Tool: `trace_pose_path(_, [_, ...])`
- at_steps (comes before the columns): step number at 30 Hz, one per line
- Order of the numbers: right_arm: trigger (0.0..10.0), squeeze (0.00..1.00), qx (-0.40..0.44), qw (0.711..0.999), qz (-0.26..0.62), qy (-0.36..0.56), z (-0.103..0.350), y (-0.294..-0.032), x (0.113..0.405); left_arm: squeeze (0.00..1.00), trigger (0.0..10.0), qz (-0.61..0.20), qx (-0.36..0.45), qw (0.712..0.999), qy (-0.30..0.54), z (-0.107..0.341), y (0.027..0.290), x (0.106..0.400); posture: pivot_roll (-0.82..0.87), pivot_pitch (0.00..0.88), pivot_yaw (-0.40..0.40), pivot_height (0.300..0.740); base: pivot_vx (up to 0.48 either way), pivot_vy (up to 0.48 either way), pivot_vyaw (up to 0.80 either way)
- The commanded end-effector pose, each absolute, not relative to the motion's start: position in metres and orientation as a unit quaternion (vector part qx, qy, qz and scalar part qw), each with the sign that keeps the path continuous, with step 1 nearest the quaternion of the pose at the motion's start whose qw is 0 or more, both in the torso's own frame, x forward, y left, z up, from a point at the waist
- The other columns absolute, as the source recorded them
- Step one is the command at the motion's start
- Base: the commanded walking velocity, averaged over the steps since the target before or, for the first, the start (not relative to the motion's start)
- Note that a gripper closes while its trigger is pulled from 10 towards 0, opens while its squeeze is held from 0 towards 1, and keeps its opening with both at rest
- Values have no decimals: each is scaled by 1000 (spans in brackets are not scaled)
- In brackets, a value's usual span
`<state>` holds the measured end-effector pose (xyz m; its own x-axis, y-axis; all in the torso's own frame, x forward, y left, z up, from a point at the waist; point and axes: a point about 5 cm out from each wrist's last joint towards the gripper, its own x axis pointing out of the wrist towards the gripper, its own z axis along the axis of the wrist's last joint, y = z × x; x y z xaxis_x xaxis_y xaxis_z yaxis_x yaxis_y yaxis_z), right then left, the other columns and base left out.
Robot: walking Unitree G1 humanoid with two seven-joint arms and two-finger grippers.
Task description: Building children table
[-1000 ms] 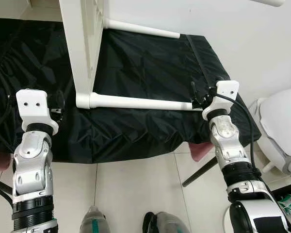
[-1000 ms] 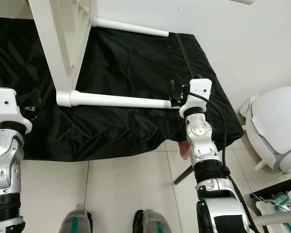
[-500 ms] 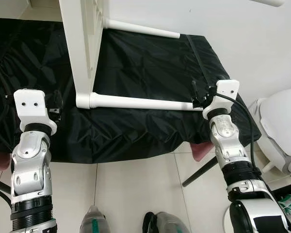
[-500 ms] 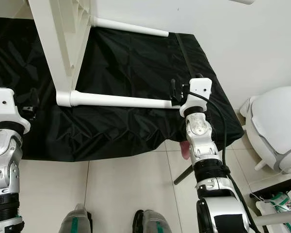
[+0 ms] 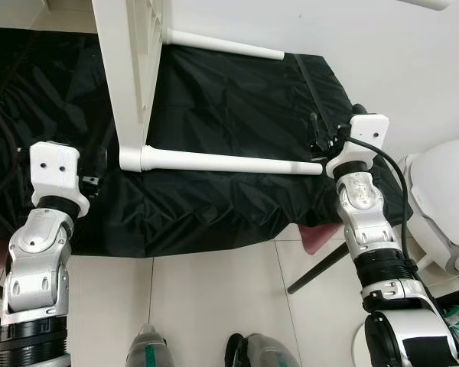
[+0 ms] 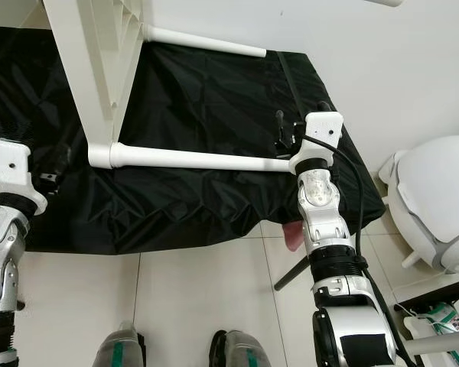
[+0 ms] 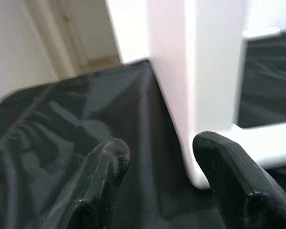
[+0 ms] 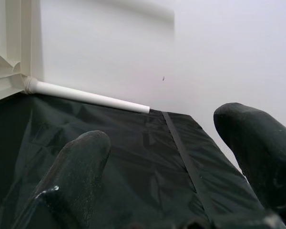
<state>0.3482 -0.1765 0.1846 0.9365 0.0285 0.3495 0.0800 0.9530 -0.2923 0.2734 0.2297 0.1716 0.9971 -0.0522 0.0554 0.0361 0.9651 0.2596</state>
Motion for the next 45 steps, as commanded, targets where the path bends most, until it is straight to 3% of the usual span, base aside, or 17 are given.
trace_pose_path(1, [10000,0,-156,970,-20,-186,187,-179,348,0,10000,-47,133,990,-10,166,224,272,89,59,-82,740,0,0,0])
trace_pose_path(4, [10000,0,-157,970,-21,-187,188,-179,348,0,10000,-73,113,991,9,161,218,271,90,60,-77,740,0,0,0])
trace_pose_path(8, [10000,0,-158,969,-25,-191,189,-178,348,0,10000,-173,69,980,65,145,190,267,91,61,-66,740,0,0,0])
trace_pose_path(17, [10000,0,-158,967,-27,-197,189,-174,347,0,10000,-225,71,969,78,142,175,274,85,47,-46,740,0,0,0])
trace_pose_path(18, [10000,0,-158,967,-27,-198,189,-174,347,612,10000,-223,73,969,78,141,174,276,82,43,-41,740,0,0,0])
trace_pose_path(19, [10000,0,-158,967,-27,-198,189,-174,347,612,10000,-223,73,969,78,141,174,276,82,43,-41,740,0,0,0])
trace_pose_path(20, [10000,0,-157,967,-28,-198,189,-174,346,1000,10000,-222,67,969,83,140,173,277,77,41,-39,740,0,0,0])
trace_pose_path(36, [10000,0,-161,966,-30,-198,186,-174,344,1000,10000,-233,-11,969,80,148,154,281,72,30,-35,740,0,0,0])
trace_pose_path(37, [10000,0,-161,966,-30,-198,186,-173,344,0,10000,-235,-25,968,83,149,152,282,73,22,-37,740,0,0,0])
trace_pose_path(45, [10000,0,-166,959,-13,-228,195,-166,343,0,10000,-245,-111,954,134,143,135,290,67,9,-36,740,0,0,0])
